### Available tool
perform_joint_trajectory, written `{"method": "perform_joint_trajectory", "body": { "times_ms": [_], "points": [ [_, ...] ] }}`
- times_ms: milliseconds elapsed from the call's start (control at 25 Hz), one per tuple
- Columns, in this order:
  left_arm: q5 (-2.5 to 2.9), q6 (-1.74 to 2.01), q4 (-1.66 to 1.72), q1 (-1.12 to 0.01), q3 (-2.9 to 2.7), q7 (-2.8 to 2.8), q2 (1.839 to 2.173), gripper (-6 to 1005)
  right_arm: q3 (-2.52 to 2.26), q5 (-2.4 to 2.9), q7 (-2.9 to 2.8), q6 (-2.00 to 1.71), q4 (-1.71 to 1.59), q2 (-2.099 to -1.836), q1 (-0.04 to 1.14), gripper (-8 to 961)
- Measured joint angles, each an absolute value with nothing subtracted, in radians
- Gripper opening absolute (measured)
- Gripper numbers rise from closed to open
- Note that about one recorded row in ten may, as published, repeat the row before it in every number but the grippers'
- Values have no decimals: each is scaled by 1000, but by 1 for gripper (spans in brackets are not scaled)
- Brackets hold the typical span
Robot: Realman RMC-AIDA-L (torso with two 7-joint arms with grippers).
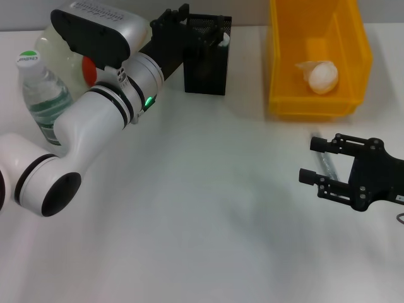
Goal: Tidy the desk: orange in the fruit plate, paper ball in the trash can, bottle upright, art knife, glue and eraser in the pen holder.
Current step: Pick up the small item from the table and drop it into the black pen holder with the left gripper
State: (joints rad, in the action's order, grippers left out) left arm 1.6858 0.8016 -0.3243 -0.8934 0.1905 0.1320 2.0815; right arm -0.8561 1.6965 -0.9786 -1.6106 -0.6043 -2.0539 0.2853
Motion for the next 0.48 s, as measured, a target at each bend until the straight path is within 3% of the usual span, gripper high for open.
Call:
{"method": "perform_joint_trajectory", "body": {
  "times_ms": [200, 480],
  "points": [
    [1686, 810, -335, -892, 190, 131, 2082, 741, -852, 1697, -979, -1610, -604, -2054, 284, 663],
    [1822, 979, -370, -806, 196, 231, 2072, 808, -839, 1695, -979, -1608, -604, -2054, 279, 675]
  ]
}}
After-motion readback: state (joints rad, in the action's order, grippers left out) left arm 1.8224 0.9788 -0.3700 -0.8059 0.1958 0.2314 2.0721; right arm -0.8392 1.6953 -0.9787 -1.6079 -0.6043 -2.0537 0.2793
